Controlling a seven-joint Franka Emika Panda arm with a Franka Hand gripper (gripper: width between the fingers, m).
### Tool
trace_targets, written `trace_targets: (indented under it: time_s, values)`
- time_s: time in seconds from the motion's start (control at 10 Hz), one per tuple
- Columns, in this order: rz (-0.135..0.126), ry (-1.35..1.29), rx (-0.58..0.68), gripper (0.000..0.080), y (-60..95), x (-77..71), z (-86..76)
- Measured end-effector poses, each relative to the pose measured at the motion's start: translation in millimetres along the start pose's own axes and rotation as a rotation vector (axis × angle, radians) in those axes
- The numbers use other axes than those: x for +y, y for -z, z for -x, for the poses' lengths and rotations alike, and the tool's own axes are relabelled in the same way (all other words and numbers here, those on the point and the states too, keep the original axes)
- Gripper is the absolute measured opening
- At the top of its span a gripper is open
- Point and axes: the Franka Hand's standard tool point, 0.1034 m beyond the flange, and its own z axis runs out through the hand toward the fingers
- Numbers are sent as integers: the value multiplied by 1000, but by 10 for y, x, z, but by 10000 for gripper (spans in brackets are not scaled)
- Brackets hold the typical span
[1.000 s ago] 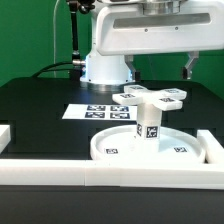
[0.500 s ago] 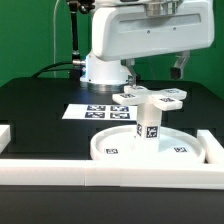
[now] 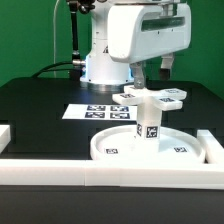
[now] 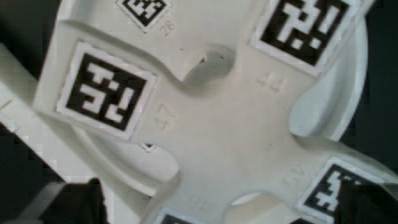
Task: Assemble round table
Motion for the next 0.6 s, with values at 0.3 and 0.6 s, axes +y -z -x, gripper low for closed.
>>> trace_targets:
  time_s: [0.3, 0.6]
  values:
    - [5, 157, -12, 649, -13, 24, 45]
    - [-7, 189, -24, 649, -113, -27, 71]
